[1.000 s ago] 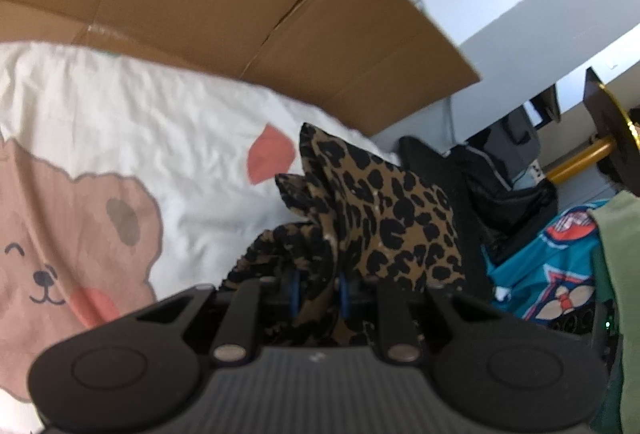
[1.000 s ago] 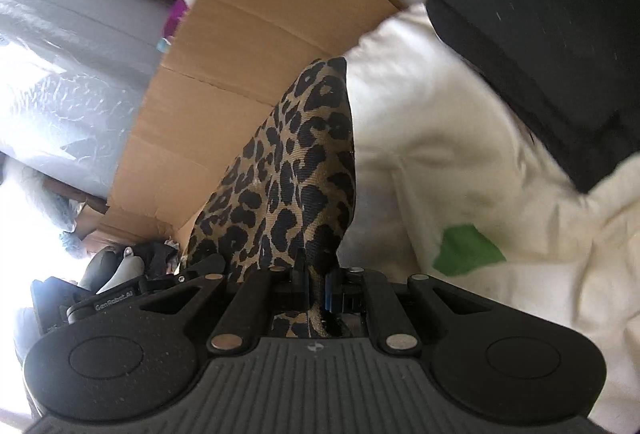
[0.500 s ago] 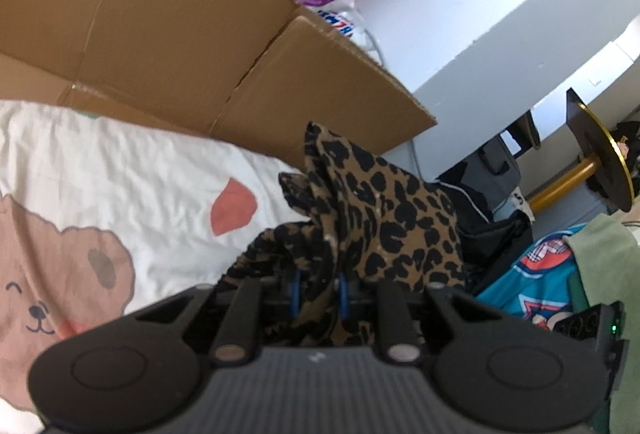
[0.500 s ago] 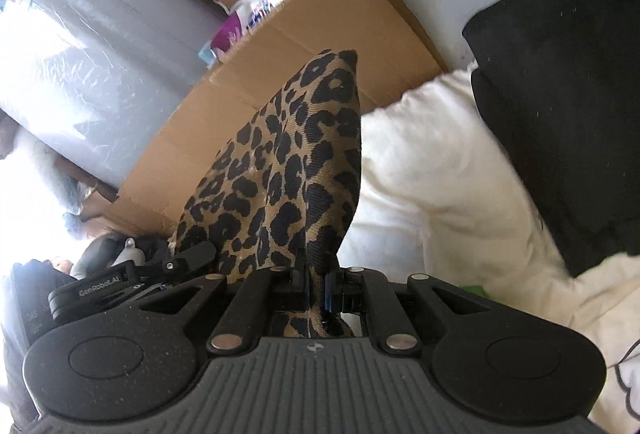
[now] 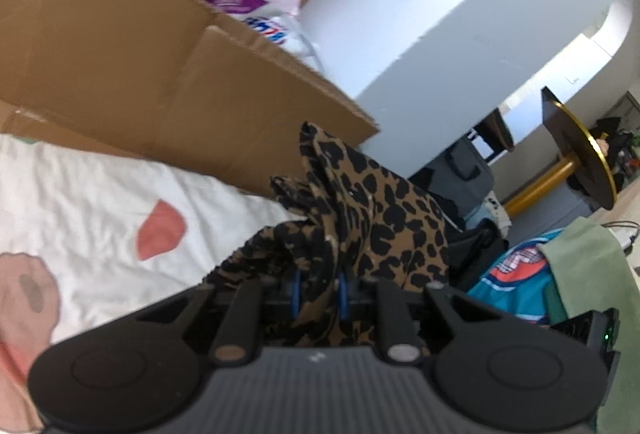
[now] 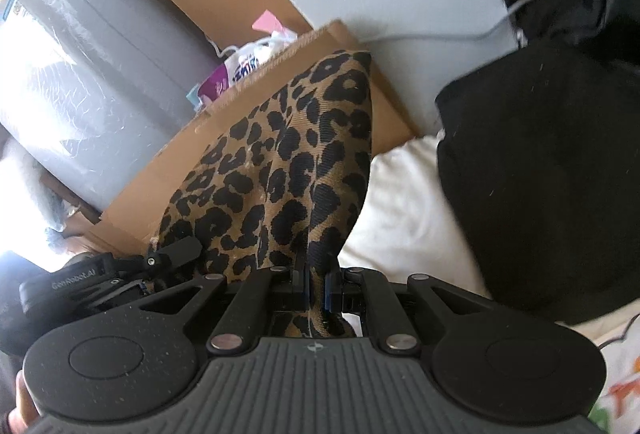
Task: Fold clothes
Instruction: 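Lift the leopard-print bundle with both grippers off the duvet, then carry the bundle with both grippers toward the black clothes pile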
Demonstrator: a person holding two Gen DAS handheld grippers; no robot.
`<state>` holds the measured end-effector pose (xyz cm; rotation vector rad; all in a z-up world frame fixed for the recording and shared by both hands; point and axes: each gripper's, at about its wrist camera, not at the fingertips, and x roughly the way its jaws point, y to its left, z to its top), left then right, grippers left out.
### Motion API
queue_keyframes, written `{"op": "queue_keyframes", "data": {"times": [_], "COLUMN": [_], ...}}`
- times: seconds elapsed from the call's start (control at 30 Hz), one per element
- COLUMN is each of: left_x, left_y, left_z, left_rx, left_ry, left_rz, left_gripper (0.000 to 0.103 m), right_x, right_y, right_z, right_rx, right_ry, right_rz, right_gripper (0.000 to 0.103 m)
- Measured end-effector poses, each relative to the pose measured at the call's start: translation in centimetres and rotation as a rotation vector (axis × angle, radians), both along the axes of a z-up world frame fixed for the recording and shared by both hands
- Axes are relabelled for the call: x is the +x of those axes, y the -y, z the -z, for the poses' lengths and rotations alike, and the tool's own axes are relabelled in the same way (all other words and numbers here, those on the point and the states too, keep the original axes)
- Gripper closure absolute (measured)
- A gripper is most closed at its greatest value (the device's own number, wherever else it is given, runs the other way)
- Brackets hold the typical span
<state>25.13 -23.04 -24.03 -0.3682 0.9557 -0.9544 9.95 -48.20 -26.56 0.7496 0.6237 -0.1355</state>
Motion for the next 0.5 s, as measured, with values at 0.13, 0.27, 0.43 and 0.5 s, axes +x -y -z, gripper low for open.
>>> {"op": "queue_keyframes", "data": {"times": [0.13, 0.27, 0.43, 0.5], "left_x": [-0.8, -1.6, -2.9, -3.3], "left_y": [1.6, 3.7, 6.7, 7.7], "left_z": [-0.9, -1.5, -2.3, -2.5], "left_rx": [-0.013, -0.016, -0.030, -0.033], "left_ry": [-0.009, -0.004, 0.004, 0.007], "left_rz": [0.013, 0.043, 0.080, 0.092], "left_gripper": [0.085, 0.085, 0.085, 0.085], "right_x": [-1.2, -2.9, -5.0, -5.7], "right_y": [1.1, 2.6, 4.6, 5.5], "right_z": [-1.6, -3.0, -4.2, -4.7], "right_rx": [-0.034, -0.072, -0.111, -0.122], "right_ry": [0.017, 0.029, 0.031, 0.033], "right_rz": [0.029, 0.050, 0.090, 0.109], "right_gripper": [0.098, 0.098, 0.098, 0.098]}}
